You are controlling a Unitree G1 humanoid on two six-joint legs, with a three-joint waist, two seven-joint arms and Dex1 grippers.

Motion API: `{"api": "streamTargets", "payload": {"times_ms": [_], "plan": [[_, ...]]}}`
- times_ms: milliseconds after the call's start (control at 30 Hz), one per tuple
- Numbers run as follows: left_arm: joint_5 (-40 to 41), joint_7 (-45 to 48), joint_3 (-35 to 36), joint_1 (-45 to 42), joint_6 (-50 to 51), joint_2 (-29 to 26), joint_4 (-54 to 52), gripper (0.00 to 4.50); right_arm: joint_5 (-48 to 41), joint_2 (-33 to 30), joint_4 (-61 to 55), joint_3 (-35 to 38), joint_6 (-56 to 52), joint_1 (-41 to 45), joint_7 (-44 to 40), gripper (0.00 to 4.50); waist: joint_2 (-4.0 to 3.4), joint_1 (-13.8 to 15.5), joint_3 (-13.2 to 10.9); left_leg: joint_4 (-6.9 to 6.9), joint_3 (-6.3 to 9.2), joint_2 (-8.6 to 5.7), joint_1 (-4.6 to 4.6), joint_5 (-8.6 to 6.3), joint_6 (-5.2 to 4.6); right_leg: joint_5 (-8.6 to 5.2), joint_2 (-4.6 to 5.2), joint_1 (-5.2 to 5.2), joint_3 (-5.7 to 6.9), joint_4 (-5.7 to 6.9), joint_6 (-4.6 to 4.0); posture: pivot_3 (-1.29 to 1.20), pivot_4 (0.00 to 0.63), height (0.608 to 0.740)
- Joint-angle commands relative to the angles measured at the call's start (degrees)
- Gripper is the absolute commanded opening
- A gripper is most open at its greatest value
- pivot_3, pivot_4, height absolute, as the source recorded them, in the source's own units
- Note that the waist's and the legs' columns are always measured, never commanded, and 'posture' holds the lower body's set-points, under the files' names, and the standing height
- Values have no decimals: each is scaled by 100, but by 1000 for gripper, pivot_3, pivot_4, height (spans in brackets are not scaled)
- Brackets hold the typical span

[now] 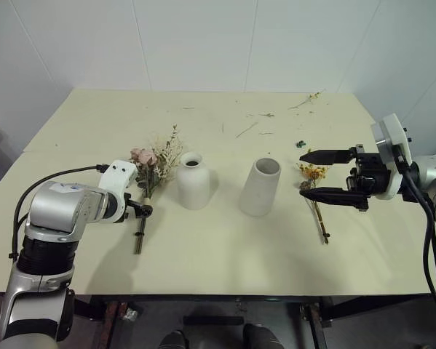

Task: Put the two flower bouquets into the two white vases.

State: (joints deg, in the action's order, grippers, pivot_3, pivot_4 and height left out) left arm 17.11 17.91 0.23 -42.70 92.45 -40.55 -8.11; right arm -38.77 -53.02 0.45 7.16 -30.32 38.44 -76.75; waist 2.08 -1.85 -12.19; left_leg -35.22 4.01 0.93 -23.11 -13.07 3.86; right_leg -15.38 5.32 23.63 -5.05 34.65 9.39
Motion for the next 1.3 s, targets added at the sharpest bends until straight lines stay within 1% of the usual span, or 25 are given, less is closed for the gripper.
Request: {"api": "streamTargets", "payload": {"times_ms": [33, 67, 100, 133, 167, 400, 500, 567, 600, 700, 867, 1067, 1100, 1133, 1233, 1300], "plan": [[-127, -166, -230, -200, 5, 77, 109, 4489, -20, -42, -127, 128, -18, 100, 0, 4500, 0, 10, 0, 0, 0, 0, -1, 0, 0, 0, 0, 0, 0, 0, 0, 0, 150, 740], [-136, -186, -238, -224, 3, 134, 123, 4489, -17, -47, -138, 134, -24, 96, 11, 4500, 0, 14, 0, 0, 0, 0, -1, 0, 0, 0, 0, 0, 0, -1, 0, 0, 150, 740], [-152, -201, -286, -251, -9, 166, 156, 4200, -17, -52, -148, 145, -34, 95, 19, 4500, 0, 16, 0, 0, 0, -1, -2, 0, 0, 0, 0, 0, 0, -1, 0, 0, 150, 740], [-186, -233, -319, -261, -40, 200, 208, 4111, -20, -58, -162, 158, -49, 94, 28, 4500, 0, 17, 0, 0, 0, -1, -1, 0, 1, 0, 0, 0, 0, -1, 0, 0, 150, 740], [-211, -250, -352, -271, -92, 231, 276, 3892, -20, -65, -174, 169, -60, 93, 38, 4500, 0, 17, 0, 0, 0, -1, -1, 0, 1, 0, 0, -1, 0, -1, 0, 0, 150, 740], [-291, -247, -542, -342, -414, 327, 612, 1740, -15, -115, -237, 234, -130, 78, 91, 4500, -2, 18, 1, -3, 0, -1, 6, 6, 9, 1, 0, -4, 0, 7, -1, 0, 150, 740], [-332, -259, -565, -371, -558, 327, 740, 748, -37, -151, -279, 289, -151, 37, 99, 4500, -3, 9, 2, -8, 0, -1, 9, 10, 10, 2, 0, -8, 0, 8, -2, 0, 150, 740], [-391, -302, -513, -430, -704, 329, 883, 200, -43, -165, -301, 315, -155, 10, 115, 4500, -3, -7, 2, -9, 0, -1, 12, 13, 11, 2, 0, -9, -1, 9, -2, 0, 150, 740], [-428, -335, -457, -458, -791, 336, 952, 79, -50, -175, -318, 336, -159, -11, 129, 4500, -3, -7, 2, -9, 0, -1, 13, 14, 11, 3, -1, -8, -1, 9, -3, 0, 150, 740], [-487, -362, -348, -554, -1054, 314, 1154, 79, -65, -187, -364, 406, -184, -63, 180, 4500, -3, -5, 2, -9, 0, -1, 13, 16, 11, 3, 0, -8, -1, 12, -3, 0, 150, 740], [-683, -472, -134, -815, -1834, 336, 1683, 79, -57, -176, -476, 520, -226, -145, 293, 4500, -2, 8, 1, -8, 0, -1, 6, 16, 11, 3, 0, -5, -1, 9, -2, 0, 150, 740], [-981, -781, 270, -1361, -3872, 513, 2743, 79, -77, -154, -625, 666, -233, -271, 512, 4500, -2, 33, 1, -6, 1, -2, -4, 10, 13, 5, 2, -1, 1, 0, 2, 0, 150, 740], [-1010, -858, 385, -1473, -4614, 596, 2945, 79, -95, -142, -687, 722, -243, -318, 583, 4500, -2, 38, 1, -6, 0, -2, -6, 7, 14, 6, 4, 0, 0, -2, 3, 0, 150, 740], [-1014, -858, 458, -1565, -5084, 661, 3099, 79, -109, -134, -741, 767, -250, -363, 635, 4500, -2, 41, 1, -6, 0, -4, -7, 6, 14, 5, 5, 0, 1, -5, 4, 0, 150, 740], [-1003, -678, 552, -1765, -6064, 787, 3481, 79, -158, -129, -884, 870, -266, -489, 745, 4500, -2, 45, 1, -6, 0, -4, -13, 4, 16, 7, 6, 0, 1, -15, 7, 0, 150, 740], [-811, -480, 754, -1945, -6963, 982, 3723, 79, -225, -124, -1067, 1020, -295, -661, 874, 4500, -1, 49, 1, -5, -1, -4, -13, 2, 14, 8, 6, -1, 1, -20, 9, 0, 150, 740]]}}
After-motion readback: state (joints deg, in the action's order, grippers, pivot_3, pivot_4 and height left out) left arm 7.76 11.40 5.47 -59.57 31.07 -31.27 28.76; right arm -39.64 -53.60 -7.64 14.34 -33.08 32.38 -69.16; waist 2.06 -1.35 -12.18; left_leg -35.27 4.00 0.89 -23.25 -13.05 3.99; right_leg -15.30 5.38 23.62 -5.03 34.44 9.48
